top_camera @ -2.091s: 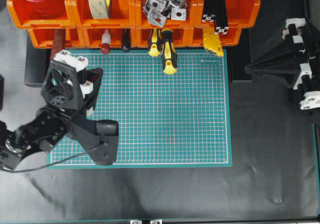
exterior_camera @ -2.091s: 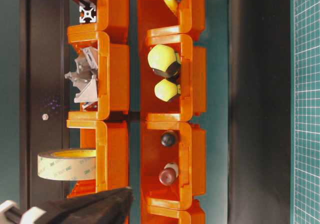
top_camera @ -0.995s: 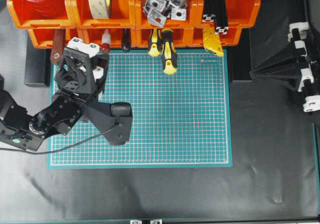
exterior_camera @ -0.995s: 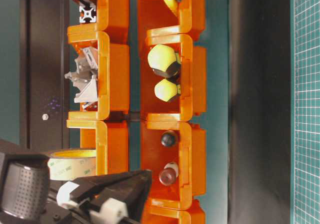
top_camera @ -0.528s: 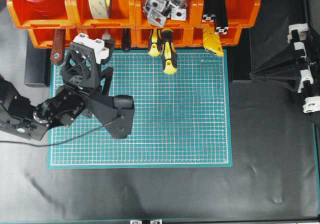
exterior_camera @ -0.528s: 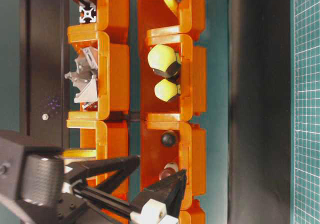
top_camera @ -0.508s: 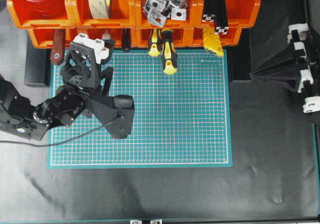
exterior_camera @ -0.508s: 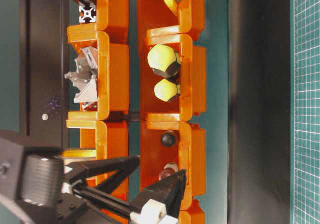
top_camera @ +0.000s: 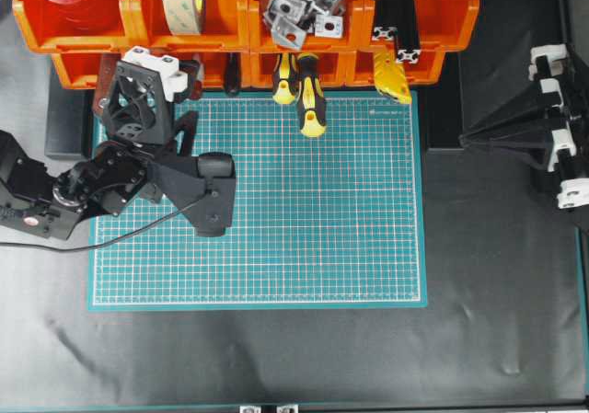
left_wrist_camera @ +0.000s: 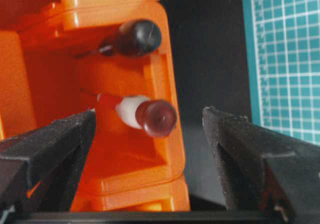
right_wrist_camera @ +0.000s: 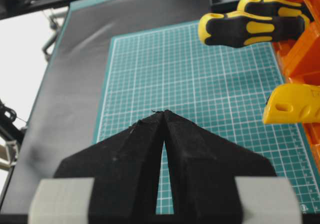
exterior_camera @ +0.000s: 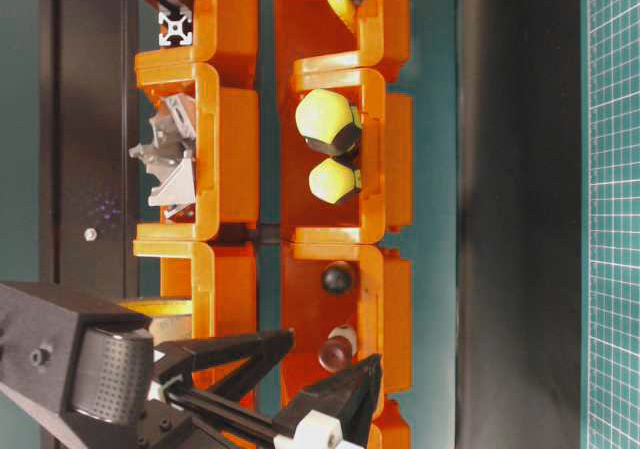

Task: Pick red screwdriver from container rack with left arm.
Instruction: 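Close the left gripper on the red screwdriver handle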

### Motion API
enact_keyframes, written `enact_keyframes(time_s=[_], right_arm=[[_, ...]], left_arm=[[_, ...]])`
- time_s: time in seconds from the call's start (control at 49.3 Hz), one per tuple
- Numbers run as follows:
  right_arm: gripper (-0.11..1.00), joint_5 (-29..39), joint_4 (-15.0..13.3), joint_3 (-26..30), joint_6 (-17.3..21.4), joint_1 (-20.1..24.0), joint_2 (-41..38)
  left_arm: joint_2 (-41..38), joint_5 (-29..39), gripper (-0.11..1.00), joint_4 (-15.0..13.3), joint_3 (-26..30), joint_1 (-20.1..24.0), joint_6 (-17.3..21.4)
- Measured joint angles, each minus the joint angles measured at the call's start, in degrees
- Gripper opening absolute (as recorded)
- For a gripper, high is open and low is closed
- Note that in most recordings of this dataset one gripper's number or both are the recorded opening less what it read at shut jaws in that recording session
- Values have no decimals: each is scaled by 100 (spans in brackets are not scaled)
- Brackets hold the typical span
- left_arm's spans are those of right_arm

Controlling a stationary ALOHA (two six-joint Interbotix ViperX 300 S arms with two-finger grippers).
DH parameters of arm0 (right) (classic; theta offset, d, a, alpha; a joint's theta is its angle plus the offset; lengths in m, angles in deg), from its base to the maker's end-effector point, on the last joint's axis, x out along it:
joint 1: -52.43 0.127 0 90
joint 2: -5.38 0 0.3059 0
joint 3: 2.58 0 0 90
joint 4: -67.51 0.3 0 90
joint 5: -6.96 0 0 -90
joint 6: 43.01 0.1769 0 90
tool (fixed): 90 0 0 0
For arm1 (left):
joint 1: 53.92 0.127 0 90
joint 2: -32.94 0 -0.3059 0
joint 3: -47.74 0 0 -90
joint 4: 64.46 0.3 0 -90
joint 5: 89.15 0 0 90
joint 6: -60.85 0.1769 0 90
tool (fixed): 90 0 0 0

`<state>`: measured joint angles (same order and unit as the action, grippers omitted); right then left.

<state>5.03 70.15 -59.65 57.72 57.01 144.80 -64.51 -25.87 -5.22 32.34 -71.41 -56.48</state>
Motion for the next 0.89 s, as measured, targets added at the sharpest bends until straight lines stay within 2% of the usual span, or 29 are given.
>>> enact_keyframes(time_s=[0.386, 0.508, 0.629, 0.792, 0.893], right_arm=[[0, 0, 9, 0, 9, 44, 0], [0, 0, 0, 0, 9, 44, 0], [0, 9, 0, 0, 18, 53, 0], [0, 9, 0, -9, 18, 70, 18], [0, 9, 9, -9, 26, 70, 18]], left_arm=[[0, -149, 83, 0, -53, 185, -97], [0, -167, 80, 0, -62, 193, -105], [0, -149, 66, -9, -88, 229, -97], [0, -132, 34, -9, -88, 246, -97], [-9, -123, 33, -18, -79, 229, -88]])
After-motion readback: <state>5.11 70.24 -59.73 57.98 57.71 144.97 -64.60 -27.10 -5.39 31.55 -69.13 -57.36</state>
